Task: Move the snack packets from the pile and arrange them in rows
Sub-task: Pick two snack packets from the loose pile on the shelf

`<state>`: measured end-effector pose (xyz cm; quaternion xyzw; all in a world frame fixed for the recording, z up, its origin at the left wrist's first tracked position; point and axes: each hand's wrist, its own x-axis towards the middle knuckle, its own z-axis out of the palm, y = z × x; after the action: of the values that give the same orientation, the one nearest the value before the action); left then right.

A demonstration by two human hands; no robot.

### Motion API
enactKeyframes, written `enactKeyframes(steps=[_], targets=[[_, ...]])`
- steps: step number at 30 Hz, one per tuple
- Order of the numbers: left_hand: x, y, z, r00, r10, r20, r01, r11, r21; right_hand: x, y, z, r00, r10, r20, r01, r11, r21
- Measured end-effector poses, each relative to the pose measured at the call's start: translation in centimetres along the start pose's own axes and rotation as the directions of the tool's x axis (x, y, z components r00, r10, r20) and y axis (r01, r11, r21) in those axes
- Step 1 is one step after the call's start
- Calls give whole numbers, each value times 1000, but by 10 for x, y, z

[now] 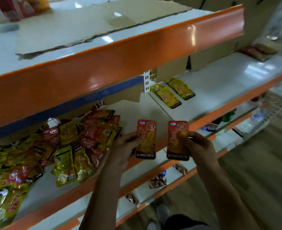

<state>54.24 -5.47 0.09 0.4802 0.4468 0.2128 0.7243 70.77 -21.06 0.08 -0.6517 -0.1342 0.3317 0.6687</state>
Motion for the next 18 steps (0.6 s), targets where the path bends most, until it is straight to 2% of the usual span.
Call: enactKeyframes(steps=[6, 14, 18], targets=[[0, -12, 42, 992, -3, 127, -6, 998, 64, -13, 16, -50, 980, 42, -194, -20, 993, 114], [11, -10, 123, 924, -35, 380, 3, 996, 84, -15, 14, -119, 915, -36, -402, 35, 999, -11], [22, -13, 175, 889, -48, 455, 4, 995, 95, -10, 1, -160, 889, -74, -451, 63, 997, -39]])
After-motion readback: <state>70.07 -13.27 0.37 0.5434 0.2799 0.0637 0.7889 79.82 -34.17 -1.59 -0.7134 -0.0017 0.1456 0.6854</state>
